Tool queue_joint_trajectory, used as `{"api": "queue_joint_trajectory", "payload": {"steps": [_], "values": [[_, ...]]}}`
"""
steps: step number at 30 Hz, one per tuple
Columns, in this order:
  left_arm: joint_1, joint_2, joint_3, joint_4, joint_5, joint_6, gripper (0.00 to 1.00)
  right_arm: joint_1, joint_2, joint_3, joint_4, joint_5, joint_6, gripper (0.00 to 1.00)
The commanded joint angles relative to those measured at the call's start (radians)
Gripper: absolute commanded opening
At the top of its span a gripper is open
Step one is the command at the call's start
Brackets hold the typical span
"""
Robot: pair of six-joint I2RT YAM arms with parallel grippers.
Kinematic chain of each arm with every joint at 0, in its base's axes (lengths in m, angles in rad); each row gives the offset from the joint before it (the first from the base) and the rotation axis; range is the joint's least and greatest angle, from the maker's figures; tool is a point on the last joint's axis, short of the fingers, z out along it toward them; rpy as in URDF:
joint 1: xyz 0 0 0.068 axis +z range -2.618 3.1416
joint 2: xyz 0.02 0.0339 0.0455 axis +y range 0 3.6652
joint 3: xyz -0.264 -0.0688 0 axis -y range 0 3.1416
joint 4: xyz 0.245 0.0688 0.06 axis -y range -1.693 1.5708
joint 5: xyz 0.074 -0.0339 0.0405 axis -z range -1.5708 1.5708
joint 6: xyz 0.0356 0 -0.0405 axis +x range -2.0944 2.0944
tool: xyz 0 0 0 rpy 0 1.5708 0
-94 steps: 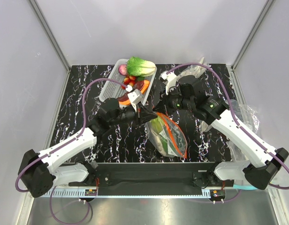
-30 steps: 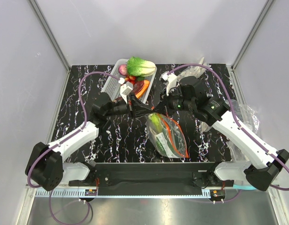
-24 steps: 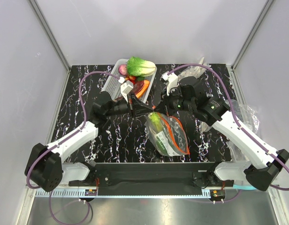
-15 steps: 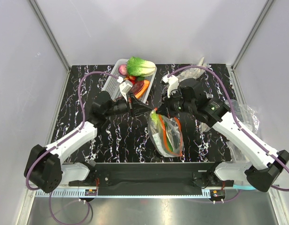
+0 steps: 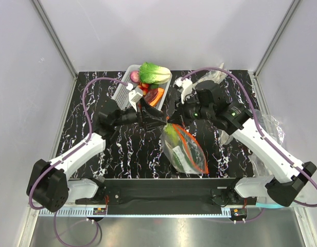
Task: Place the food in the zip-top bag and seal the zipper
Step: Zip the zipper food storage bag at the center of the board.
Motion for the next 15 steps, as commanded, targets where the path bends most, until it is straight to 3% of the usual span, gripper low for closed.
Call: {"api": "queue_joint_trajectory", "payload": {"steps": [1,8,15], "values": [[0.002,-0.049,0.042,0.084,0.062,0.043,0.6,0.01,0.005,0.075,0.009,-0.066,0.003,0.0],[0.002,-0.115,0.042,0.082,0.115,0.083,0.6,0.012,0.004,0.108,0.02,-0.132,0.025,0.0],[0.003,-0.077,0.068,0.125,0.154,0.04,0.54,0.01,-0.001,0.101,0.035,-0.179,0.028,0.0]]}}
